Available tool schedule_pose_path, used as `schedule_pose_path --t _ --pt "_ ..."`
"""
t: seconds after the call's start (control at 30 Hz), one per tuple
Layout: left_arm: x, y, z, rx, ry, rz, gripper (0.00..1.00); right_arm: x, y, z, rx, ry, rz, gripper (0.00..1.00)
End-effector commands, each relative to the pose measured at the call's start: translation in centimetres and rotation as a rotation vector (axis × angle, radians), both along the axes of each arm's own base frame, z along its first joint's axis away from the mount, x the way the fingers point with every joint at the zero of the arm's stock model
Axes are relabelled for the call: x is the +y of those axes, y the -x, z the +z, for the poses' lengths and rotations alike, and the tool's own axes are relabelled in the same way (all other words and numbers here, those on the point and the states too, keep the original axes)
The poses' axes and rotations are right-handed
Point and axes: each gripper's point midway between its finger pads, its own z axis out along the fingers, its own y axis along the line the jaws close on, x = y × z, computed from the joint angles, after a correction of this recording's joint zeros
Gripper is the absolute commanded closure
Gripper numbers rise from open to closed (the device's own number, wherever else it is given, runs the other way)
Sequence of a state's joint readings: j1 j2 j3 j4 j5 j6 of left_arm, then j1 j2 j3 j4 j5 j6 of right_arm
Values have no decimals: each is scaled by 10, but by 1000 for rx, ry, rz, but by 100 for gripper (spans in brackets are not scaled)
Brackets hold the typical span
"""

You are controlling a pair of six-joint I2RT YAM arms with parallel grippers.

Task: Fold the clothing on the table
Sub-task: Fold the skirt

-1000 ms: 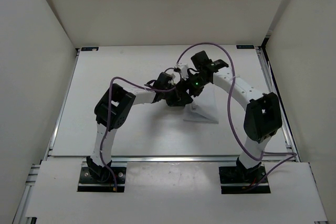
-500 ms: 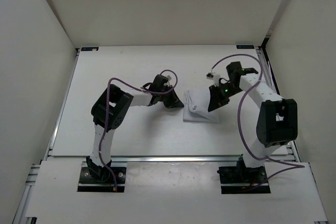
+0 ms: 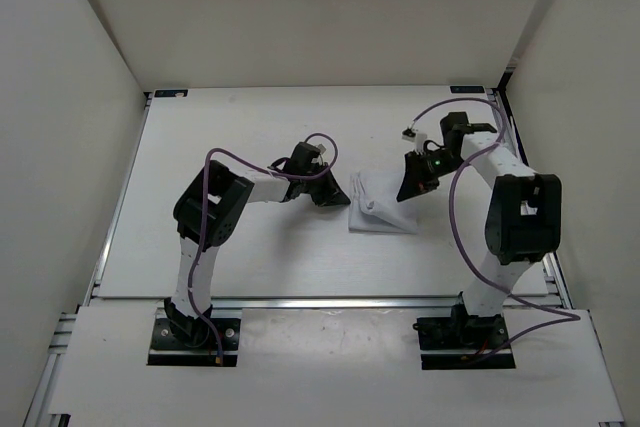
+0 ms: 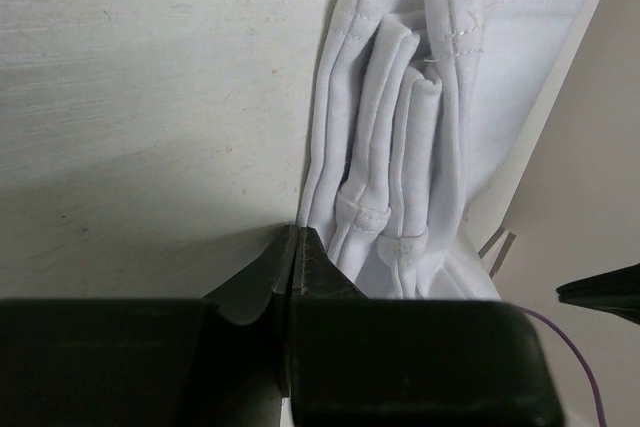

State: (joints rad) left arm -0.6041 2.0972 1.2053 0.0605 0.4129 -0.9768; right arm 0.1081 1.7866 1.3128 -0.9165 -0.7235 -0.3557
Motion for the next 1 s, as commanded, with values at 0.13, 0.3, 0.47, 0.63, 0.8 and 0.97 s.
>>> schedule_pose_path --t 0.13,0.3,0.47,0.63,0.8,0.97 --pt "21 28 -35 100 -111 9 100 29 15 -3 24 -7 103 100" --pt "14 39 -39 101 -97 -5 100 46 21 -29 103 40 155 100" --pt "-2 60 -48 133 -68 -49 100 53 11 -51 127 81 171 99" --pt "-8 66 -52 136 -46 -47 100 78 9 -59 165 52 233 100" --pt "-10 72 -58 138 -33 -55 100 106 33 -66 212 51 349 100" --pt "-19 76 -54 137 -10 -66 100 113 51 -56 254 -10 391 100"
